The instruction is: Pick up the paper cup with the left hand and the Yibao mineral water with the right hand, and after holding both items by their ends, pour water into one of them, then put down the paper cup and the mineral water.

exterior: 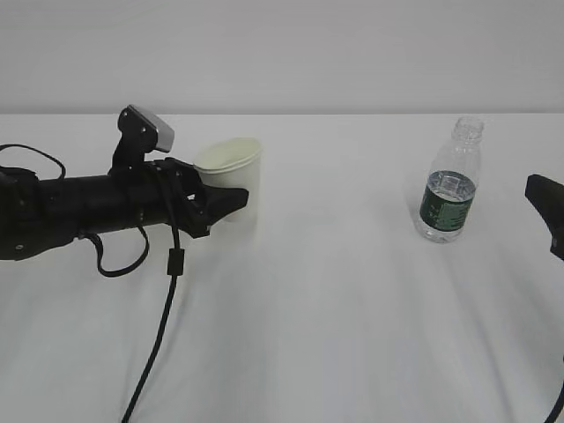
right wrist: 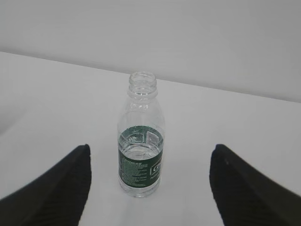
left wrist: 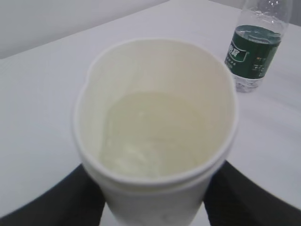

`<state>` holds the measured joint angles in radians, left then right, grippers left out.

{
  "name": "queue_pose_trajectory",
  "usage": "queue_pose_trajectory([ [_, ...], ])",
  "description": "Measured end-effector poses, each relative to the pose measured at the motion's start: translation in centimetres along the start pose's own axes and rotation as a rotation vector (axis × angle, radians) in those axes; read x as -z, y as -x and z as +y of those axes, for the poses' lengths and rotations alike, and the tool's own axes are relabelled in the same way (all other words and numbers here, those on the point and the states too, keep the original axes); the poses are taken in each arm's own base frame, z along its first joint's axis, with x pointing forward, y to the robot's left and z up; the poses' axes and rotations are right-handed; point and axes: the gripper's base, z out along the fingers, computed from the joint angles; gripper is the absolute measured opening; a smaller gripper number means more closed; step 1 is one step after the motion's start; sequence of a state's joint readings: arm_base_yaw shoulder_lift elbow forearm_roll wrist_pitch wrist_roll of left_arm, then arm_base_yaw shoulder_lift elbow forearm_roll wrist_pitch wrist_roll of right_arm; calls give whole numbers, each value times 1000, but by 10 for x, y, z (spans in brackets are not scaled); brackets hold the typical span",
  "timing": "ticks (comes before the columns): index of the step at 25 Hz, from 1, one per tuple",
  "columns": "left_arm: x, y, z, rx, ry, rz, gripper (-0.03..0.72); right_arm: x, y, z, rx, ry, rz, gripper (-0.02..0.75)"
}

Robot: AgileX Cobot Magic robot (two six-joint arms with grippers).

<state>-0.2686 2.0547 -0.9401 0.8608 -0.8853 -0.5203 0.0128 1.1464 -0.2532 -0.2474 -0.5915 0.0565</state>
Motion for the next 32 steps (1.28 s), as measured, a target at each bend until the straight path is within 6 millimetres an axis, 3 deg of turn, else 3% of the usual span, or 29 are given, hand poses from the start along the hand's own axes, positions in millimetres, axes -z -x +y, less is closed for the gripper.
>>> queue_pose_trajectory([
  [32,32,-4,56,66,235,-25,430,0,-3,0,10,4,38,592],
])
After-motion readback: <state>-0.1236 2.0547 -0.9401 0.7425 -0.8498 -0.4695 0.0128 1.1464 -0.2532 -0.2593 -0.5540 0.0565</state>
